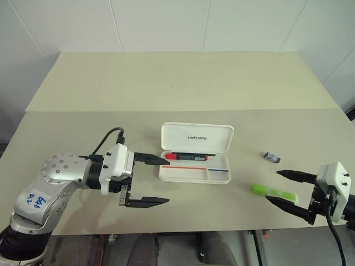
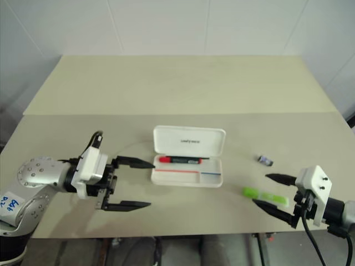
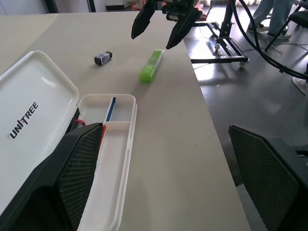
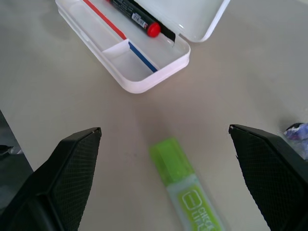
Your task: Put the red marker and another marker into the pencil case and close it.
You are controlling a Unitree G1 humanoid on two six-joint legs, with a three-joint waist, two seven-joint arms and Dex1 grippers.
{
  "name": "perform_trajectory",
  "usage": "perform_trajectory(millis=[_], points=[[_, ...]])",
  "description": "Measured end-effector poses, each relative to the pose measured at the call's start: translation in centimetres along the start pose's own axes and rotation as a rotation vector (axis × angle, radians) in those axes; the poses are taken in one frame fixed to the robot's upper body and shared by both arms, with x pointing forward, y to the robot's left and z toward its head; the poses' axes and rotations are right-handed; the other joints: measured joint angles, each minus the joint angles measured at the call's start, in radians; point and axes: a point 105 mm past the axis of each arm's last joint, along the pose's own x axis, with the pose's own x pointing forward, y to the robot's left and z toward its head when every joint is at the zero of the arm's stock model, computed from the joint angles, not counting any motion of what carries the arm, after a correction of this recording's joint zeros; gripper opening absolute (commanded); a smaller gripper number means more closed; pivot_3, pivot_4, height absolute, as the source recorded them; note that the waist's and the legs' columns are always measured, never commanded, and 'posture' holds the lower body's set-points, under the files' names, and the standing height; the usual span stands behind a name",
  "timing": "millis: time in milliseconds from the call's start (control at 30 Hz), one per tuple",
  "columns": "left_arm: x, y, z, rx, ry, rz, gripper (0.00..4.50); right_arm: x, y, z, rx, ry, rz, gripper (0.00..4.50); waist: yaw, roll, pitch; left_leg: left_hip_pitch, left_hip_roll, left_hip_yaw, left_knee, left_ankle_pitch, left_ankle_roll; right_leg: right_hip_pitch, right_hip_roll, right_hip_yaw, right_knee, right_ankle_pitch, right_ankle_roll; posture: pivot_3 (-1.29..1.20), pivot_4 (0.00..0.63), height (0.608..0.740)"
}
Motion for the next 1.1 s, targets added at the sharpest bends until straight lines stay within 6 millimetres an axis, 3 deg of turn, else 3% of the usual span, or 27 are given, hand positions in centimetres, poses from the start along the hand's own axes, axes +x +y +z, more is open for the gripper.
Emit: perform_trajectory(millis=[233, 533, 867, 1100], points=[[0.2, 0.3, 0.6, 0.033, -0.001, -0.018, 4.48, 0.7, -1.8, -2.9, -0.020, 0.090, 0.070, 4.50, -0.001, 0.000, 0.000, 0.000, 0.000, 0.002, -0.001, 0.000, 0.000, -0.001, 0.000, 0.002, -0.001, 0.000, 0.000, 0.00, 0.150, 0.740], [0.2, 0.4, 0.4, 0.027, 0.009, -0.022, 4.48, -0.8, -4.3, -5.6, -0.053, 0.209, 0.121, 4.50, -0.001, 0.000, 0.000, 0.000, 0.000, 0.002, 0.000, 0.000, 0.000, -0.001, 0.002, 0.005, -0.001, 0.002, 0.004, 0.00, 0.150, 0.740], [0.2, 0.7, 0.4, 0.046, 0.018, 0.001, 4.50, -1.0, -4.9, -6.0, -0.052, 0.204, 0.117, 1.08, -0.001, 0.000, 0.000, 0.002, 0.000, 0.005, 0.001, 0.000, 0.000, 0.000, 0.005, 0.013, -0.001, 0.004, 0.006, 0.00, 0.150, 0.740], [-0.2, 1.1, 0.0, 0.064, 0.034, 0.014, 4.50, -0.2, -5.0, -5.4, -0.096, 0.207, 0.123, 1.09, -0.010, 0.000, 0.000, 0.003, 0.000, 0.008, 0.001, 0.000, 0.000, -0.001, 0.005, 0.016, -0.001, 0.004, 0.007, 0.00, 0.150, 0.740]])
